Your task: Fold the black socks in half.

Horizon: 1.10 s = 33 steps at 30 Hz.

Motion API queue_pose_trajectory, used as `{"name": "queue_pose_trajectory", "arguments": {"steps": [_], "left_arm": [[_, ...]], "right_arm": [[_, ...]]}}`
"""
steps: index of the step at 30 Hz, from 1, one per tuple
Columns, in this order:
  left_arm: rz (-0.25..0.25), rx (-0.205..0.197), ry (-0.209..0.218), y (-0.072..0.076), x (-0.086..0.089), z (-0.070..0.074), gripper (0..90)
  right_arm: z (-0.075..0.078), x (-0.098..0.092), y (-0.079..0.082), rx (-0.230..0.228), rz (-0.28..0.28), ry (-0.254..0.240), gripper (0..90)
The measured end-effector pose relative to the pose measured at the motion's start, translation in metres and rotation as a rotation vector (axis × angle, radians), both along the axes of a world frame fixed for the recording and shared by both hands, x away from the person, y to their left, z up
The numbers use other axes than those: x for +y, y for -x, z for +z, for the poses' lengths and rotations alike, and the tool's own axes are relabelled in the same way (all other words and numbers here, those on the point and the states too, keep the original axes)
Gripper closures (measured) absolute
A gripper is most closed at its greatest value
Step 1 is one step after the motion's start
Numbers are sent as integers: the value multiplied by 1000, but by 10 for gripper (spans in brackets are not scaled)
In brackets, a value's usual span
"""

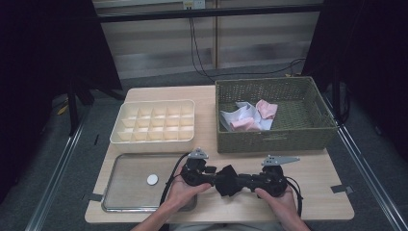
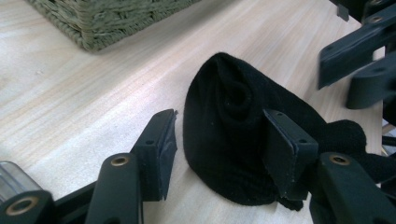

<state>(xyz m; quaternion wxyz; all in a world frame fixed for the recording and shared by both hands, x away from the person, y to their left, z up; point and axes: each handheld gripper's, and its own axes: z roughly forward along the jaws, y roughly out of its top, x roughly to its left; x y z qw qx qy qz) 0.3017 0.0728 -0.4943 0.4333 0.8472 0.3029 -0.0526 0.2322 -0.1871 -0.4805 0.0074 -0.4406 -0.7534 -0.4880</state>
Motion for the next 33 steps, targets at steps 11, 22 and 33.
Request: {"name": "queue_pose_trajectory", "arguments": {"steps": [11,22,33], "left_arm": [[-18,45,-10,-2,-1,-5,334],[-38,60,-2,-2,-3,-7,302],[-126,115,52,2,-11,-11,426]], "right_arm": [[-13,5,-1,46,-25,145,712],[-18,7,-2,73,0,140,767],[-21,7,-1,74,13,126,777]]}}
